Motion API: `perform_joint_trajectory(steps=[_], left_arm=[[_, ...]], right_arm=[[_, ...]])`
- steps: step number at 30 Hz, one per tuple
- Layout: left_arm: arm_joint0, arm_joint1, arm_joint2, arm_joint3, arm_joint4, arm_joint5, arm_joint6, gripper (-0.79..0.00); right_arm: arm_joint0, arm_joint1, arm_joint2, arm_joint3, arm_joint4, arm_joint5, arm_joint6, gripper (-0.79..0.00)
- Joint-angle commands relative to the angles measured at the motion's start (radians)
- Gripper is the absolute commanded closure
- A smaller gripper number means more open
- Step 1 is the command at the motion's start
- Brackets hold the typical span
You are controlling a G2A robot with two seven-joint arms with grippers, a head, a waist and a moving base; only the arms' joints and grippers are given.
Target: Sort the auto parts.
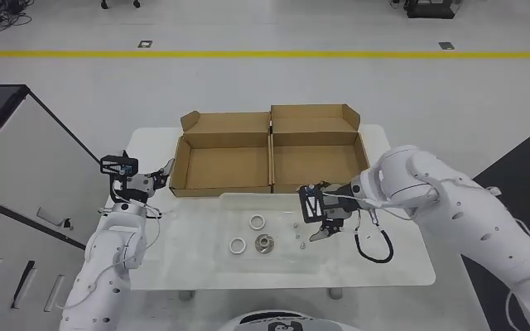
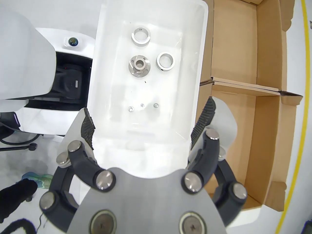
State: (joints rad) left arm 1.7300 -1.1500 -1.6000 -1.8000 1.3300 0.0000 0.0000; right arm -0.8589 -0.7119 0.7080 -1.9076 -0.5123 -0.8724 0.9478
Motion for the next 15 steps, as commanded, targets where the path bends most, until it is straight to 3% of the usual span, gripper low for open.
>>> perform_joint_trajectory(steps=[1,15], left_arm=[[0.0,0.0,0.0,0.0,0.0,0.0,0.0,-0.785],[0.0,0.0,0.0,0.0,0.0,0.0,0.0,-0.785]], right_arm=[[0.013,-0.004,-0.031,0.009,-0.01,-0.005,-0.005,-0.785],[0.047,-0.042,-0.155,0.066,-0.078,0.022,0.001,-0.785]])
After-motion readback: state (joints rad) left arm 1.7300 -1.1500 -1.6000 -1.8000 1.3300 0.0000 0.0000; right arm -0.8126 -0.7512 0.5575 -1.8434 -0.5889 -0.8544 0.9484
